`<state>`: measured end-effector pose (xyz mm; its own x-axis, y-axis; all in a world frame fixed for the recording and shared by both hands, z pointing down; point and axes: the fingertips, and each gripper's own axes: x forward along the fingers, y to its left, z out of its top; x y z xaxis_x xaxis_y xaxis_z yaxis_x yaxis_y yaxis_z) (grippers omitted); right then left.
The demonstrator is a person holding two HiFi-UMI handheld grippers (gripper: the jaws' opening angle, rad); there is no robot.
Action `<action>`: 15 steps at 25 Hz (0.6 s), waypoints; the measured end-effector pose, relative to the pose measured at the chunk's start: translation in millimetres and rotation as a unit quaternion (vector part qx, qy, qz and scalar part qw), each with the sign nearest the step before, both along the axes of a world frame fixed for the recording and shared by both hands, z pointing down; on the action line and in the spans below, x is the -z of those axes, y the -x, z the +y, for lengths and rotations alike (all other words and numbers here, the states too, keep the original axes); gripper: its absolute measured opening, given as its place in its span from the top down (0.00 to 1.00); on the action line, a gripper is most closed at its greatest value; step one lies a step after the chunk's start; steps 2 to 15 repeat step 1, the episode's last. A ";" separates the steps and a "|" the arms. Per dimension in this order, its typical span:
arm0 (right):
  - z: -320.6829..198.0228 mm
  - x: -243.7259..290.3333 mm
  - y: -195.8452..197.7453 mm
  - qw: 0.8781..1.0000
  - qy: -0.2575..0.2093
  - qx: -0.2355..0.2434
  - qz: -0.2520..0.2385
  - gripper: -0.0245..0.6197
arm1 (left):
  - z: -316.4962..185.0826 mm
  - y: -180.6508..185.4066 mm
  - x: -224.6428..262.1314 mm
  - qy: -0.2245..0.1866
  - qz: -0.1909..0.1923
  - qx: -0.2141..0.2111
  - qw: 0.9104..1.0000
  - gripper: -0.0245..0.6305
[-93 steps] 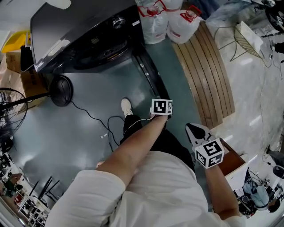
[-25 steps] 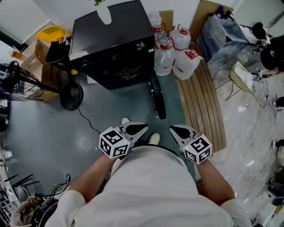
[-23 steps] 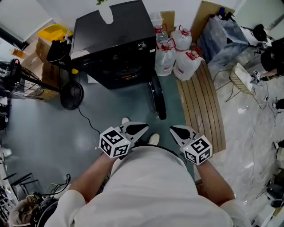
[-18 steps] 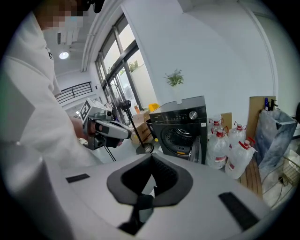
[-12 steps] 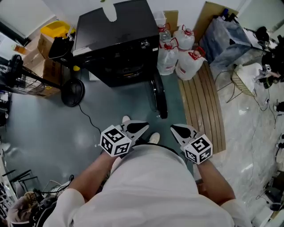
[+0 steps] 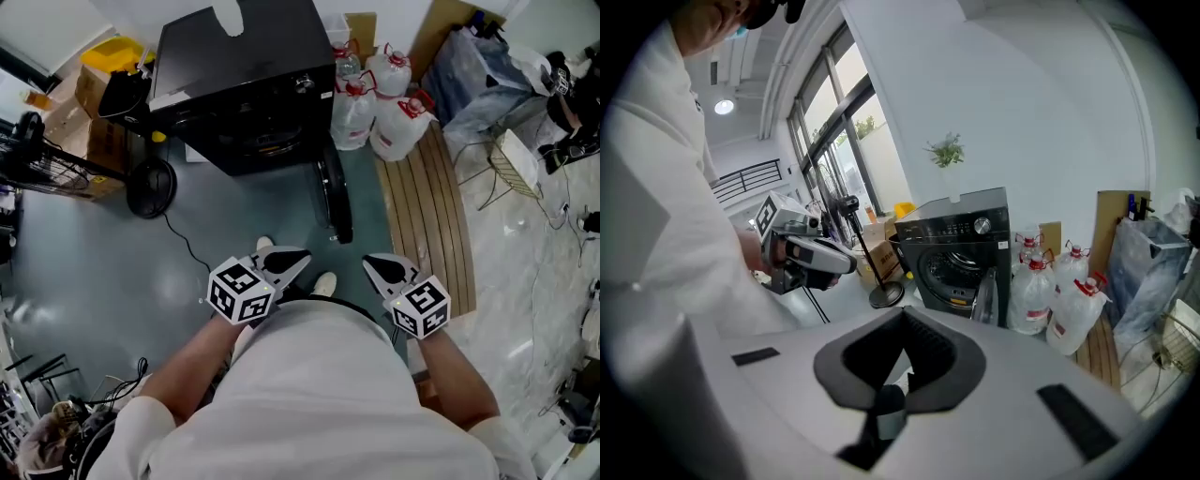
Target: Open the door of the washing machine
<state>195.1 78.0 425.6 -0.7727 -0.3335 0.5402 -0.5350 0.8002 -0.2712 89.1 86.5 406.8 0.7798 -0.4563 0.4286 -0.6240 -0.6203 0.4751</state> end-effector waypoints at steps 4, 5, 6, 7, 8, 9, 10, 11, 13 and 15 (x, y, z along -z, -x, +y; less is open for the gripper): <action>-1.1 -1.2 -1.0 1.000 0.000 0.000 0.001 0.95 | -1.1 -0.1 -0.6 0.000 -0.001 0.000 1.000 0.93; -1.1 -1.2 -1.0 1.000 0.000 0.000 0.001 0.95 | -1.1 -0.1 -0.6 0.000 -0.001 0.000 1.000 0.93; -1.1 -1.2 -1.0 1.000 0.000 0.000 0.001 0.95 | -1.1 -0.1 -0.6 0.000 -0.001 0.000 1.000 0.93; -1.1 -1.2 -1.0 1.000 0.000 0.000 0.001 0.95 | -1.1 -0.1 -0.6 0.000 -0.001 0.000 1.000 0.93; -1.1 -1.2 -1.0 1.000 0.000 0.000 0.001 0.95 | -1.1 -0.1 -0.6 0.000 -0.001 0.000 1.000 0.93; -1.1 -1.2 -1.0 1.000 0.000 0.000 0.001 0.95 | -1.1 -0.1 -0.6 0.000 -0.001 0.000 1.000 0.93; -1.1 -1.2 -1.0 1.000 0.000 0.000 0.001 0.95 | -1.1 -0.1 -0.6 0.000 -0.001 0.000 1.000 0.93; -1.1 -1.2 -1.0 1.000 0.000 0.000 0.001 0.95 | -1.1 -0.1 -0.6 0.000 -0.001 0.000 1.000 0.93; -1.1 -1.2 -1.0 1.000 0.000 0.000 0.001 0.95 | -1.1 -0.1 -0.6 0.000 -0.001 0.000 1.000 0.93; -1.1 -1.2 -1.0 1.000 0.000 0.000 0.001 0.95 | -1.1 -0.1 -0.6 0.000 -0.001 0.000 1.000 0.93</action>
